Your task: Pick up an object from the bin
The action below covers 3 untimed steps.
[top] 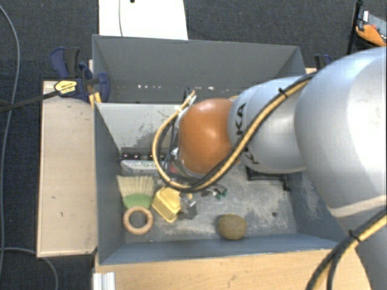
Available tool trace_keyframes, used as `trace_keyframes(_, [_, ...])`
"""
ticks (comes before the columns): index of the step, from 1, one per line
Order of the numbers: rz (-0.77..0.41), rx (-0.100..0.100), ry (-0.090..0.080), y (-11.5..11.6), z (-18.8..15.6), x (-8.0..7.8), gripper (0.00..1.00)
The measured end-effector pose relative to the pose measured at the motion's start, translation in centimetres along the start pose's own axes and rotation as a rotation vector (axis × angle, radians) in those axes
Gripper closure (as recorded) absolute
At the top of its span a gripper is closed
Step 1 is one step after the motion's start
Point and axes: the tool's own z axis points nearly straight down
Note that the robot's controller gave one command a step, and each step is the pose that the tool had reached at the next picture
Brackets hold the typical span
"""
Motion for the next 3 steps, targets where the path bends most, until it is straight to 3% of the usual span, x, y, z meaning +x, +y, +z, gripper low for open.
trace_keyframes(3, [0.0,0.0,0.0,0.0,0.0,0.0,1.0])
